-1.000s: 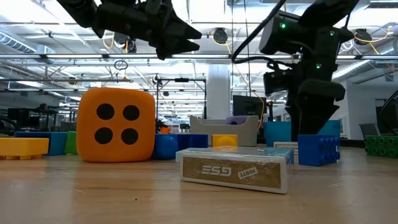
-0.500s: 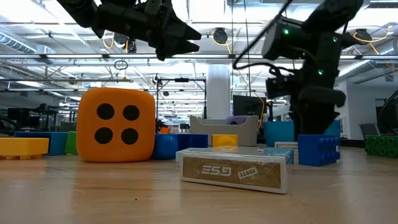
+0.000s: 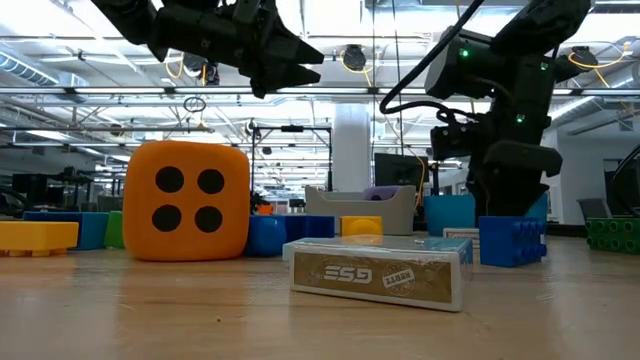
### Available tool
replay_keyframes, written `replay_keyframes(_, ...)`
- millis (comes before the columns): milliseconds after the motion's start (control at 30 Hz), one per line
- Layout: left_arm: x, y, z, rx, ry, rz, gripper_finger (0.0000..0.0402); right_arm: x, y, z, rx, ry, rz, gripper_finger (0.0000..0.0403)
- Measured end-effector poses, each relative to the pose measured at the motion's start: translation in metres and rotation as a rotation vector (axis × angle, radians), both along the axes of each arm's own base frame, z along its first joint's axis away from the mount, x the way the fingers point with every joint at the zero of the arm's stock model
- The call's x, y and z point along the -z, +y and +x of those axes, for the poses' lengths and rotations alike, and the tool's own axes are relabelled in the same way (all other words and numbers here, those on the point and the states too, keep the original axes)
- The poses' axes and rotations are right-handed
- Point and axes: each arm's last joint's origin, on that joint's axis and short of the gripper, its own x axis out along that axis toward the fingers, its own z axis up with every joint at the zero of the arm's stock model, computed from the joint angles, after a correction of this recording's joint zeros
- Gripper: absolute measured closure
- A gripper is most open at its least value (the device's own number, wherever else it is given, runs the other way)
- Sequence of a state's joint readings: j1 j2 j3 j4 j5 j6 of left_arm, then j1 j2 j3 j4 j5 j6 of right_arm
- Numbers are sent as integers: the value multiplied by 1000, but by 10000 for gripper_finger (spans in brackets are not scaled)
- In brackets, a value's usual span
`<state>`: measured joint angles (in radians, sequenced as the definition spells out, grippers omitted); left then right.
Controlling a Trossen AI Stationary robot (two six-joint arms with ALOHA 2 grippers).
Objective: Pick & Place Toys
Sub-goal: Put the black deck of cards into the blue bin
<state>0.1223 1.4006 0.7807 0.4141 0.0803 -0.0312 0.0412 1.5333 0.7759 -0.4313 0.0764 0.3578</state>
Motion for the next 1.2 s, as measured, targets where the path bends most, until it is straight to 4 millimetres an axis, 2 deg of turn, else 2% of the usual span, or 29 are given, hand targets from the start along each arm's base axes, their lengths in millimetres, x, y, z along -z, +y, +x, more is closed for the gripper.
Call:
replay_keyframes(67, 0, 0, 0, 0, 0, -1, 160, -2, -1, 0, -1, -5, 2, 102)
replay_keyframes(200, 0, 0, 0, 0, -1, -1, 160, -15, -2, 1, 3, -36, 5, 102)
replay_keyframes(433, 0, 0, 0, 0, -2, -1, 160, -73, -12, 2, -6, -159, -22, 102)
replay_keyframes(533, 0, 0, 0, -1, -2, -2, 160, -98, -23, -3, 29, -199, -86, 102)
replay_keyframes(700, 0, 0, 0, -1, -2, -4, 160, -126, -48, -21, 88, -183, -181, 100)
replay_keyframes(833, 0, 0, 0, 6, 0, -7, 160, -135, -71, -38, 158, -161, -216, 100)
replay_keyframes(1033, 1, -2, 0, 12, 7, -9, 160, -136, -108, -59, 243, -84, -264, 100)
replay_keyframes(1200, 0, -2, 0, 13, 6, -10, 160, -136, -139, -69, 298, -111, -268, 100)
